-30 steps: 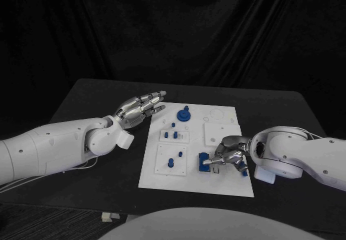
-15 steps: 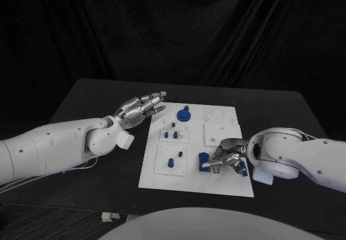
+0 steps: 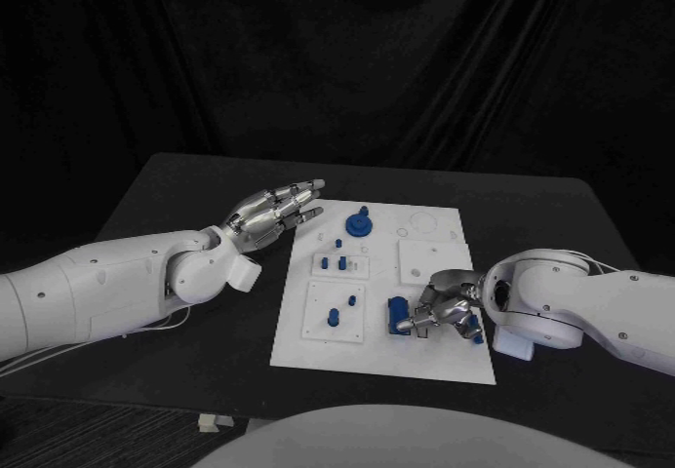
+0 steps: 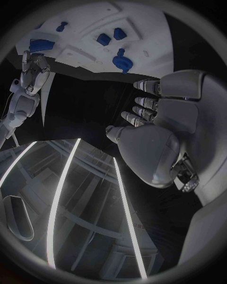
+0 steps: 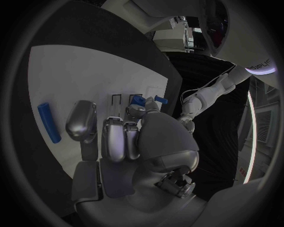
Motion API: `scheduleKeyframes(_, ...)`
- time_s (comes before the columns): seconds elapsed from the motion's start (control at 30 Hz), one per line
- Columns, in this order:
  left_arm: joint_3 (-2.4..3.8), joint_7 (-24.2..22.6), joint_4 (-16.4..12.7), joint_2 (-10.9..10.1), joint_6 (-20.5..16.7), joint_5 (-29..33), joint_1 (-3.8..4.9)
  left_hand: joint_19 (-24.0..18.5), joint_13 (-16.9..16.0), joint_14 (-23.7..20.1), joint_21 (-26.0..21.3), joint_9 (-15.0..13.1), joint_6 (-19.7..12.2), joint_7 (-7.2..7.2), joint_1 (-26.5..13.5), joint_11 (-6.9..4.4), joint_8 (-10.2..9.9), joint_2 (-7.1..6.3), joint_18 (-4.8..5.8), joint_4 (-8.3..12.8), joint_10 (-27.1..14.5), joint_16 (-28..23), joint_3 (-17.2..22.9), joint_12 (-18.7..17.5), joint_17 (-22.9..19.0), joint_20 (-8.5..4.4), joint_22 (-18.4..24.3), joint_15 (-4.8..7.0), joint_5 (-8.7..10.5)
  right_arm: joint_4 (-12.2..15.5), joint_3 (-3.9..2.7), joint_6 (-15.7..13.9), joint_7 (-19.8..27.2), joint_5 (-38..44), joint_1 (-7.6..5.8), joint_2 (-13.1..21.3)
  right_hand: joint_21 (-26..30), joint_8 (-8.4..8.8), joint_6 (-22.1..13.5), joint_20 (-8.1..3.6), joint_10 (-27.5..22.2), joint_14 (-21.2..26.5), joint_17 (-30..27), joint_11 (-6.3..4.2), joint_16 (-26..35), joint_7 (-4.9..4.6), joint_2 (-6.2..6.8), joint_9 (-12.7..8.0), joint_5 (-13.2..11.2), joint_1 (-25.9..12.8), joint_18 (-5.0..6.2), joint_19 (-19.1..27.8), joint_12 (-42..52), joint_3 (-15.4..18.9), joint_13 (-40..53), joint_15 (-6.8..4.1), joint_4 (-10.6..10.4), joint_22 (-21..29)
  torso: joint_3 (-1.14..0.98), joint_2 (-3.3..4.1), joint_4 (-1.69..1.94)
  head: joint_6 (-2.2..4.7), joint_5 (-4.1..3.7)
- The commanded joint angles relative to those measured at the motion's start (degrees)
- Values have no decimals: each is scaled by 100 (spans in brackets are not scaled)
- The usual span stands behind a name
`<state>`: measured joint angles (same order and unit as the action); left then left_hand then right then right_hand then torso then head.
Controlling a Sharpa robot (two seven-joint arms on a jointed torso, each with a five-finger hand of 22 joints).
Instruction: Assemble the parts on the task board
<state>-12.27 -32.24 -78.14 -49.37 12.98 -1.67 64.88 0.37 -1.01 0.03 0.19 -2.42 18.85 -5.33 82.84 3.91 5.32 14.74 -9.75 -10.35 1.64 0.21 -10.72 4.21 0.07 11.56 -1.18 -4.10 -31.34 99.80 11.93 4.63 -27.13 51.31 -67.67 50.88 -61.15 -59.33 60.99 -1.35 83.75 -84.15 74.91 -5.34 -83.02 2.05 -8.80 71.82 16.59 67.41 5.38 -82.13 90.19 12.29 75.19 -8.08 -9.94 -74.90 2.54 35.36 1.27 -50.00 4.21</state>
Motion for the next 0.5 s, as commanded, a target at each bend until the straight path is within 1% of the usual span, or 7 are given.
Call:
scheduleKeyframes(0.03,5,-51,-10,-1,91,6,-11,2,-6,-3,17,-9,9,-42,-5,32,38,57,-64,-4,5,-21,44,33,-7,53,-4,-40,-9,-13,-1,-7,-83,33,14,16,7,58,-66,-43,625,-359,226,-47,-31,21,-157,-16,168,92,4,-13,-19,-32,1481,-40,17,-790,0,-1,-3,0,15)
scheduleKeyframes(0.07,5,-51,-11,-3,91,6,-12,3,-8,-3,18,-9,11,-45,-6,36,39,57,-64,-5,10,-21,44,43,-7,54,-6,-40,-9,-13,-1,17,-77,33,14,14,7,61,-68,-43,625,-359,226,-47,-31,21,-156,-16,176,97,4,-13,-19,-33,1481,-40,20,-790,0,-2,-3,0,18)
scheduleKeyframes(0.23,5,-47,-17,-9,95,6,-13,3,-8,-3,18,-9,11,-45,-6,36,39,57,-64,-5,10,-21,44,43,-7,54,-6,-40,-9,-13,-1,71,-65,33,15,5,2,183,-139,-46,625,-359,228,-50,-32,24,-162,-38,415,206,4,-14,-19,-62,1481,-41,85,-791,-1,-3,0,0,16)
scheduleKeyframes(0.3,5,-45,-20,-14,96,6,-13,3,-11,-3,17,-10,14,-51,-6,44,41,59,-64,-5,19,-21,46,59,-7,56,-5,-40,-10,-17,-1,88,-67,33,15,-1,9,191,-144,-46,625,-358,227,-50,-32,24,-160,-40,430,214,5,-12,-19,-63,1481,-42,90,-789,-1,-3,1,0,13)
scheduleKeyframes(0.33,5,-43,-21,-16,96,6,-13,3,-11,-3,17,-10,14,-51,-6,44,41,59,-64,-5,19,-21,46,59,-7,56,-5,-40,-10,-19,-1,95,-69,33,15,-3,7,206,-150,-46,625,-359,229,-51,-33,25,-138,-40,447,249,4,-12,-19,-66,1481,-43,120,-790,-1,-2,2,0,14)
scheduleKeyframes(0.43,5,-39,-22,-20,97,6,-14,3,-14,-3,17,-10,19,-54,-7,48,44,59,-64,-5,26,-21,47,72,-7,58,-5,-41,-11,-31,-1,159,-88,33,16,-17,6,242,-157,-48,625,-359,232,-53,-35,27,-102,-41,412,365,5,-12,-19,-89,1481,-45,214,-790,0,-3,1,0,13)
scheduleKeyframes(0.5,5,-38,-23,-21,98,6,-14,4,-16,-3,17,-12,33,-57,-7,53,49,59,-64,-6,31,-21,48,81,-7,59,-5,-42,-10,-40,-1,213,-110,33,16,-29,2,305,-187,-47,625,-360,236,-47,-37,19,-78,-63,267,382,3,-13,-19,-74,1481,-43,234,-790,-1,-4,0,0,14)
